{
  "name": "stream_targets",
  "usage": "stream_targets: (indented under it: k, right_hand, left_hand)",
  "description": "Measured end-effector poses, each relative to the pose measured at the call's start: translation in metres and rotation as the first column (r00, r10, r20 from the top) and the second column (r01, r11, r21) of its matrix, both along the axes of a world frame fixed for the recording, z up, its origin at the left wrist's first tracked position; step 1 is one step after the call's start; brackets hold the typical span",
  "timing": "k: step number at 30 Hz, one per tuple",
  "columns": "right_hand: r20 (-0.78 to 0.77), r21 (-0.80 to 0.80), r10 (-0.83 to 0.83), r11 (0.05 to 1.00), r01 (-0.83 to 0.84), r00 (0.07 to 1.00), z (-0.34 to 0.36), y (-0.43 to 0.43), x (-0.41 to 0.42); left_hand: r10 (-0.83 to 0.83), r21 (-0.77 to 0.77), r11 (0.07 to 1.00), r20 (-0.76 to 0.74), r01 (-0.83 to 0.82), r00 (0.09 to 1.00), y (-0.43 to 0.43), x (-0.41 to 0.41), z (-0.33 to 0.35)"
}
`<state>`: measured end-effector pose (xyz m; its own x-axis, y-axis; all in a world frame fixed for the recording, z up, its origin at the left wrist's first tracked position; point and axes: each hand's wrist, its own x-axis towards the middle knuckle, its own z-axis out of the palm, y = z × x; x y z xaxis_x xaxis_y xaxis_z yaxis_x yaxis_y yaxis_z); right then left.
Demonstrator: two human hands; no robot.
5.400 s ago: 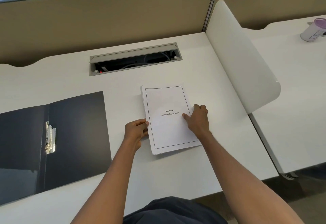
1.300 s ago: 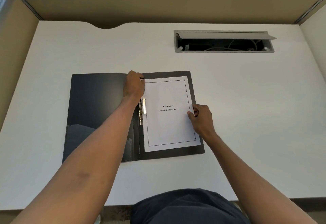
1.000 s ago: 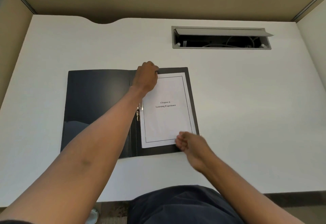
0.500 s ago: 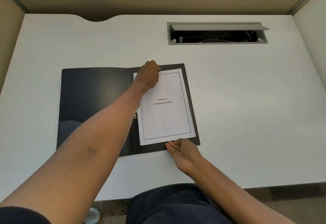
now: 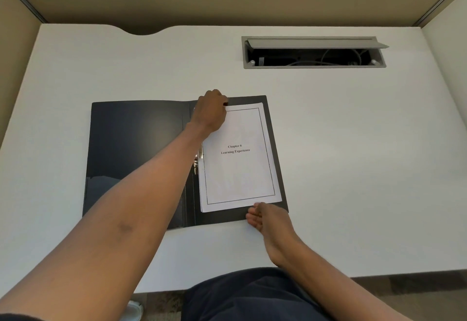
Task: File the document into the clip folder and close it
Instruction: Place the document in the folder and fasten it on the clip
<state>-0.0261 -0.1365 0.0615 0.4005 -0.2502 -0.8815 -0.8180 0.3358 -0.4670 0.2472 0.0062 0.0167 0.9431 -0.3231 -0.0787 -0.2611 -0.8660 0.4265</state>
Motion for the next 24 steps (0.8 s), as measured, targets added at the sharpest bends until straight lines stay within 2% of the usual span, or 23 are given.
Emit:
stream_targets:
  k: [2,4,7,9,14,24]
  right_hand:
    - [0.141,-0.241,0.19,0.959,-0.152,0.972,0.005,-0.006,0.011]
    - [0.227,-0.495,0.385,0.837,-0.234,0.895,0.004,-0.017,0.035]
    - [0.181,-0.732,0.597,0.613,-0.298,0.782,-0.006,-0.036,0.076]
    - [0.111,-0.766,0.64,0.543,-0.344,0.761,-0.016,-0.042,0.091]
    - [-0.017,-0.751,0.697,0.464,-0.47,0.716,-0.034,-0.041,0.105]
    - [-0.017,-0.747,0.699,0.467,-0.474,0.715,-0.039,-0.037,0.112]
  left_hand:
    - [0.049,-0.02,0.999,0.019,-0.049,0.999,0.011,0.003,0.001]
    - [0.128,-0.045,0.991,0.034,-0.126,0.991,0.025,0.004,0.001]
    - [0.233,-0.12,0.966,0.002,-0.231,0.973,0.046,0.005,-0.002]
    - [0.255,-0.174,0.95,-0.04,-0.258,0.966,0.055,0.006,-0.005]
    - [0.294,-0.237,0.917,-0.144,-0.321,0.945,0.063,0.002,-0.009]
    - [0.375,-0.273,0.872,-0.163,-0.407,0.913,0.061,0.004,-0.018]
